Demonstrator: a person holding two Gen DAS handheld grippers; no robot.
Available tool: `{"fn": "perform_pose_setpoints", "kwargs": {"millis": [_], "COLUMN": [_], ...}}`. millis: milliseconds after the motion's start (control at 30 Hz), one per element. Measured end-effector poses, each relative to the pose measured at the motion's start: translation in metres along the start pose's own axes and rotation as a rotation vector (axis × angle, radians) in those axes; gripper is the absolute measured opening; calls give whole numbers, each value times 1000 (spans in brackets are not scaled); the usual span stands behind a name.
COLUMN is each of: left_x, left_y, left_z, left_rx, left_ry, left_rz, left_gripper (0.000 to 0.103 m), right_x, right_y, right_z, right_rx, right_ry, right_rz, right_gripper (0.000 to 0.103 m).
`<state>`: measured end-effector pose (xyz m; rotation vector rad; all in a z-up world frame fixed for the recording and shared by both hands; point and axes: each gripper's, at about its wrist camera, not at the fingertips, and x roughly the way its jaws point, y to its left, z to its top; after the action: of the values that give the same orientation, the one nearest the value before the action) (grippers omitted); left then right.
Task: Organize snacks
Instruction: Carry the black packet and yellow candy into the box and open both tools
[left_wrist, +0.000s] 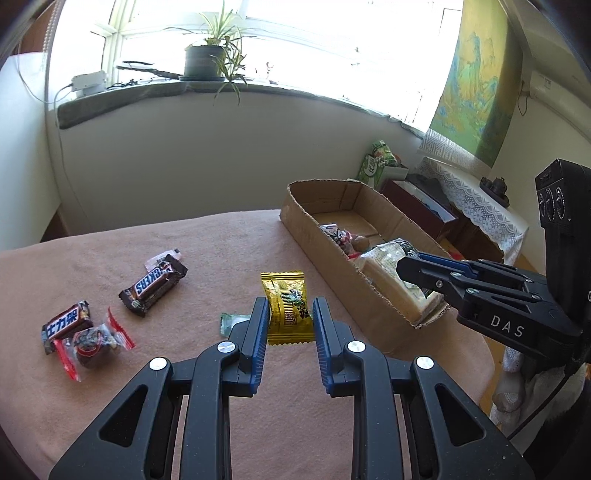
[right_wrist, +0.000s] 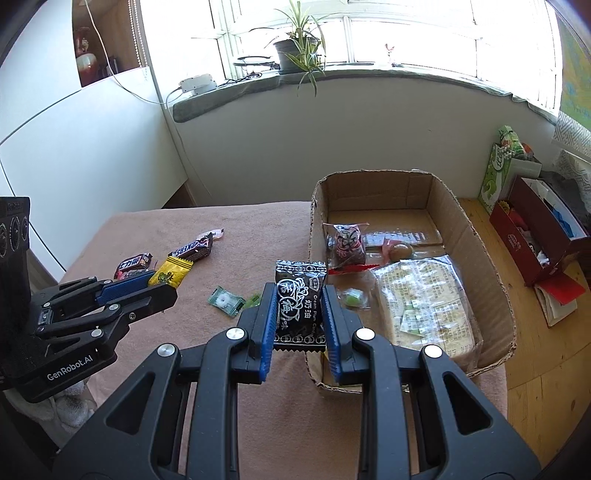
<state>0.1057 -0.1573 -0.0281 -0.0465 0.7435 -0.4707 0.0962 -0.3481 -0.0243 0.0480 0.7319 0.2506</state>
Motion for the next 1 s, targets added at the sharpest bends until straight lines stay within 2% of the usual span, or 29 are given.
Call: {"fn": "perform_pose_setpoints", "kwargs": {"millis": [367,1000], "left_x": [23,67], "left_y": [-31,-66], "left_z": [22,52], "left_rx": [52,99], "left_ry": [3,21], "left_rz": [-40,-73], "left_gripper": [22,22], "right_x": [-5,45], "right_y": [-51,-108], "right_z": [22,74], "right_rx": [55,80], "right_ry": [-29,12], "right_rz": [-43,-85], "right_gripper": [25,25]}}
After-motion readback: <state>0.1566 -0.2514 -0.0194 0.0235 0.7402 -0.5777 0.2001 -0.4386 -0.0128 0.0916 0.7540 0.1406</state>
